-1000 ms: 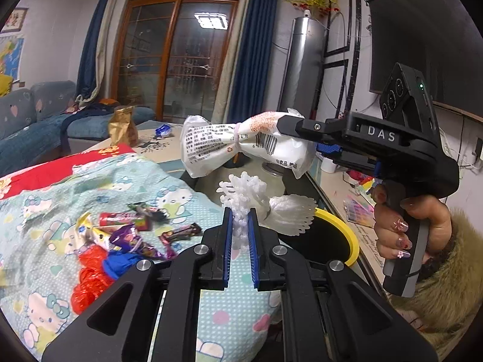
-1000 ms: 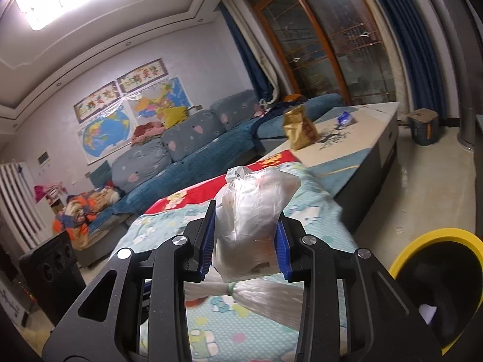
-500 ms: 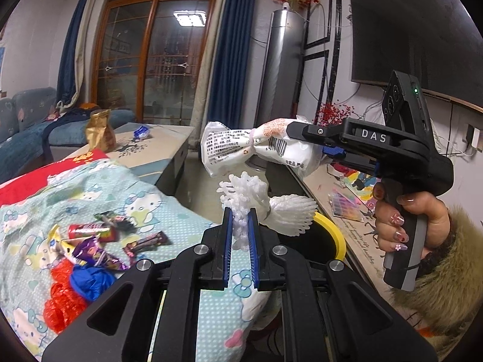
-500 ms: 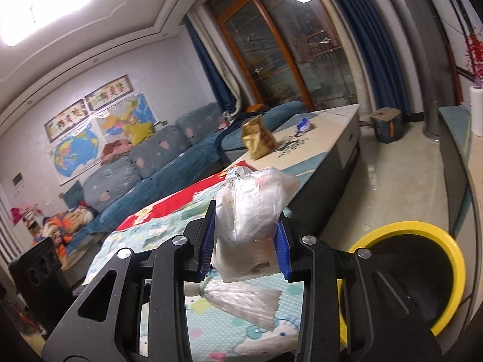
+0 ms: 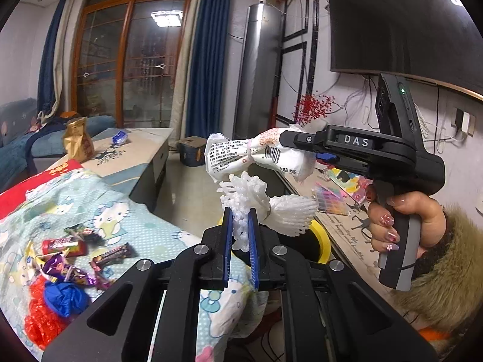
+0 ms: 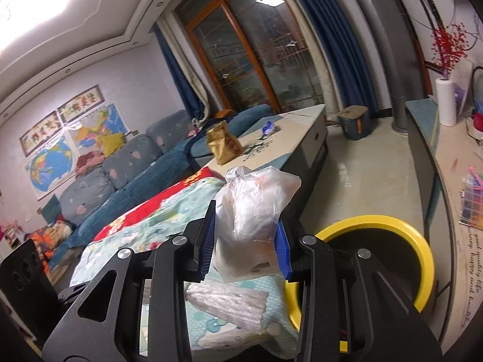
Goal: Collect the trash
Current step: 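Carry the foam net and white bag with both grippers over the yellow bin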
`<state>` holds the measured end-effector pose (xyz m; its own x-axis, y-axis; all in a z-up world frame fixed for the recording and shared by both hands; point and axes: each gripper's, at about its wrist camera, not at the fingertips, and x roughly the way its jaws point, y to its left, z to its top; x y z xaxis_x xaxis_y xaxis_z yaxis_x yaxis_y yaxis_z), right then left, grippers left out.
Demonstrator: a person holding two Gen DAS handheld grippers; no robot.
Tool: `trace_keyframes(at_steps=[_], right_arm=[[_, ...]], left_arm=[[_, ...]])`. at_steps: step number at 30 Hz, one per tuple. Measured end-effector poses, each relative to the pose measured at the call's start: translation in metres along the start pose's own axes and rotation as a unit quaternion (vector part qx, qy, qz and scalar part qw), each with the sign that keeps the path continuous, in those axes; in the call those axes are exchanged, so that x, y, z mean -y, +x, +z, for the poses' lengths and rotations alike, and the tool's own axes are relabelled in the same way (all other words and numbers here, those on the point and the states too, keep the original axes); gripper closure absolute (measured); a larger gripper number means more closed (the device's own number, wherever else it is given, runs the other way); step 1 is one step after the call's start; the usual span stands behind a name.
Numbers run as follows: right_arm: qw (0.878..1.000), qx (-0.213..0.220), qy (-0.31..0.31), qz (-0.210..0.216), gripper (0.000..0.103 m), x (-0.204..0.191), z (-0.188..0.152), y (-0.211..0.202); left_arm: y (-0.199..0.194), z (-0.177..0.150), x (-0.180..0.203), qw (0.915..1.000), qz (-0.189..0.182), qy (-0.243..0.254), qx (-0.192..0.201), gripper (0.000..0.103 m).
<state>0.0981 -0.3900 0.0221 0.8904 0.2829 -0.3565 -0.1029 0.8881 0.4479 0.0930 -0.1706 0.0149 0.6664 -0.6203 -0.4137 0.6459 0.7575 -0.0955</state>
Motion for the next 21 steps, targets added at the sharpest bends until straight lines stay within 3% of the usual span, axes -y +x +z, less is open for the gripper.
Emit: trace_keyframes(at_steps=[21], right_arm=[[0.996,-0.002,0.047,-0.08,0.075,0.061,-0.006,-0.006]], left_arm=[[0.055,-0.014,0.025,0.9991,-0.018,0.018,-0.034,0.093]])
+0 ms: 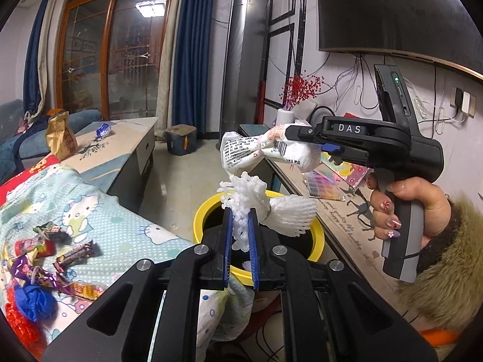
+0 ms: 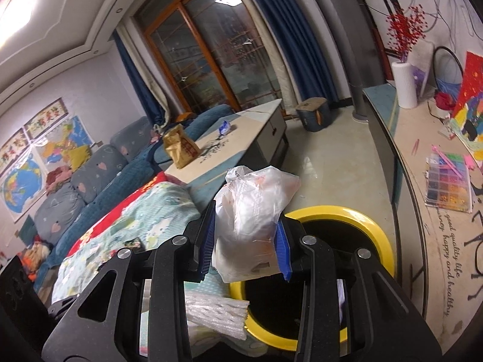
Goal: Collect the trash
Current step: 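Carry the foam net and white bag with both grippers over the yellow bin, then open both grippers to drop the foam net and bag into the bin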
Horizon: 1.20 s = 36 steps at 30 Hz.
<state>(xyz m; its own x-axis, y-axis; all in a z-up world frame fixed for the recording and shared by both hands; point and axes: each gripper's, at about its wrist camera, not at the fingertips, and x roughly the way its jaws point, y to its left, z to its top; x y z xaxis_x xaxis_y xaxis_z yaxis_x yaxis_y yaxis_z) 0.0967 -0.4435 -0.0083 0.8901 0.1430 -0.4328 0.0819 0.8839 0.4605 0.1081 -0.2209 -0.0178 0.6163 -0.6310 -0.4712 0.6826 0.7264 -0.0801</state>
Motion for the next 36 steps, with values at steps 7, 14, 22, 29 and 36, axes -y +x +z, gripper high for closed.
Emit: trace_keyframes(at_steps=[7,14,22,29,36], right_arm=[[0.999,-0.011,0.023,-0.024,0.075,0.021,-0.004,0.006],[0.997,-0.035,0.062,-0.042,0.075,0.046,-0.012,0.013],[0.994,-0.049,0.08,-0.054,0.075,0.061,-0.017,0.018],[0.99,-0.079,0.088,-0.074,0.05,0.07,-0.024,0.032],[0.993,-0.076,0.042,-0.083,0.042,0.052,-0.027,0.035]], left_arm=[[0.019,-0.004,0.005,0.9999,-0.003,0.001,-0.016,0.093],[0.039,-0.01,0.012,0.9994,-0.006,0.0,-0.035,0.093],[0.067,-0.014,0.018,0.9982,-0.01,0.001,-0.059,0.093],[0.094,-0.023,0.001,0.9947,-0.002,-0.065,-0.08,0.015],[0.068,-0.026,-0.019,0.9927,0.021,-0.104,-0.056,0.007]])
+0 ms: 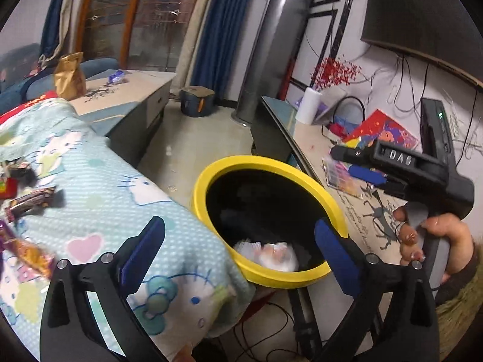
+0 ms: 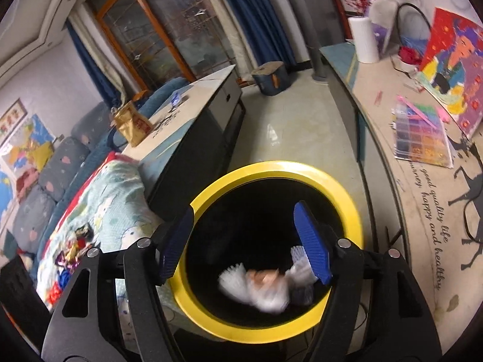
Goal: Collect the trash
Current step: 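Open both grippers to drop the foam net and bag into the bin, then move both tools back over the candy wrappers on the bedspread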
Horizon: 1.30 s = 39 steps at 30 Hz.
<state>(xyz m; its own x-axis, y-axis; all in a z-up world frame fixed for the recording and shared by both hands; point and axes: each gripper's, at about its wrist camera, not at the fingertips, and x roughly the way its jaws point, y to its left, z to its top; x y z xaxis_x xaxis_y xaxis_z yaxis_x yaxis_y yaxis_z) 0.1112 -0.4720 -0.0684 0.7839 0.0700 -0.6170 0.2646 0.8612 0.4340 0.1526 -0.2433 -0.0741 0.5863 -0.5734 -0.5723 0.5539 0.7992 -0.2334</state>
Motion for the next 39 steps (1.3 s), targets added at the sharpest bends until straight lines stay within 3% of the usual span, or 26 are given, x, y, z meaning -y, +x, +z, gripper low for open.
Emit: trace_keyframes(at_steps=[11,25,39], right_arm=[[0.995,0.016,-0.085,0.043,0.032,-0.054,-0.011,-0.015],[0.987,0.027,-0.142,0.074,0.03,-0.099,-0.024,-0.034],[0.978,0.043,-0.179,0.101,0.025,-0.128,-0.035,-0.048]], left_arm=[[-0.045,-0.007,-0.017,0.9982,0.051,0.006,0.03,0.007],[-0.103,-0.001,-0.04,0.992,0.096,-0.009,0.082,0.007],[-0.139,-0.003,-0.059,0.9851,0.131,-0.025,0.11,0.007]])
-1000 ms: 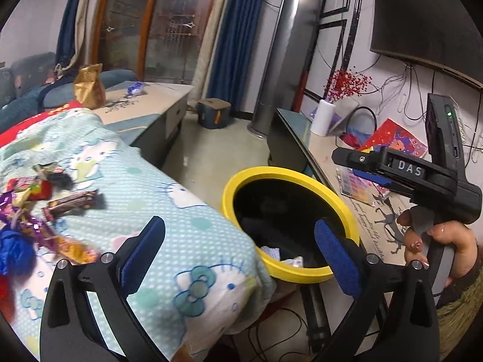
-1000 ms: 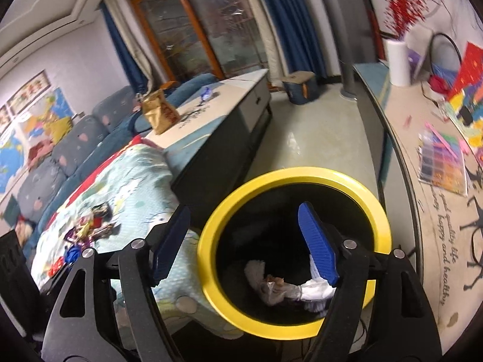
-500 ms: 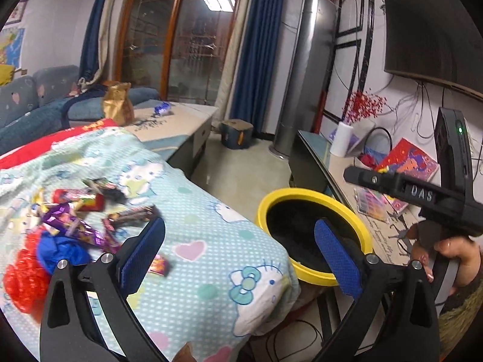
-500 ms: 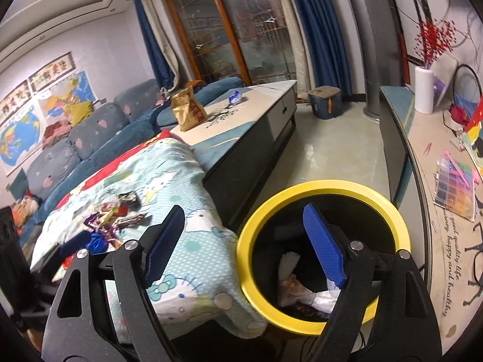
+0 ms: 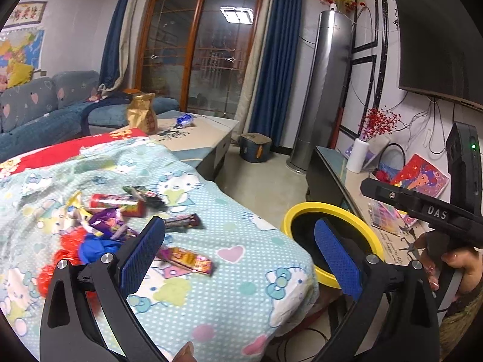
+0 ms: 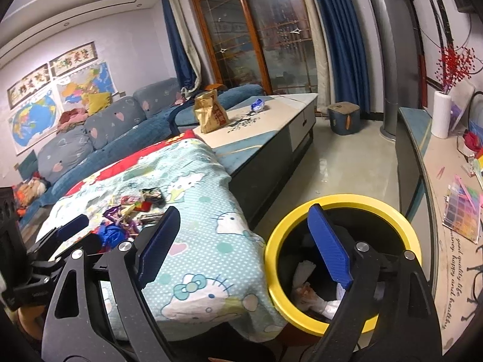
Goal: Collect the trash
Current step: 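Move both tools back over the candy wrappers on the bedspread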
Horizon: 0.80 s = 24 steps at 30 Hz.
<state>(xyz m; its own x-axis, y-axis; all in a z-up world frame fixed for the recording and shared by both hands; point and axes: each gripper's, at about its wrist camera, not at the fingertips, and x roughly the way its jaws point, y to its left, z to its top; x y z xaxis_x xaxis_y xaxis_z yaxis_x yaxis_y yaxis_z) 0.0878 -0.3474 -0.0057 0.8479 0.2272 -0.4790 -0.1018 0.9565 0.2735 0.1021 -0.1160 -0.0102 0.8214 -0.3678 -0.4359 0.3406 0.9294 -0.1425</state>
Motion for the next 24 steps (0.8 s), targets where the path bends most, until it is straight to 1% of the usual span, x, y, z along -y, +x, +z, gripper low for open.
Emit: trace_keyframes(at_steps=[12,24], right_arm=[[0.999,-0.011,-0.029,0.031,0.024,-0.031,-0.004,0.005],[0.995,-0.033,-0.069,0.067,0.024,-0.072,-0.016,0.014]], left_arm=[[-0.02,0.005,-0.041,0.9985,0.041,-0.031,0.018,0.007],[-0.041,0.004,-0.075,0.995,0.081,-0.051,0.028,0.007]])
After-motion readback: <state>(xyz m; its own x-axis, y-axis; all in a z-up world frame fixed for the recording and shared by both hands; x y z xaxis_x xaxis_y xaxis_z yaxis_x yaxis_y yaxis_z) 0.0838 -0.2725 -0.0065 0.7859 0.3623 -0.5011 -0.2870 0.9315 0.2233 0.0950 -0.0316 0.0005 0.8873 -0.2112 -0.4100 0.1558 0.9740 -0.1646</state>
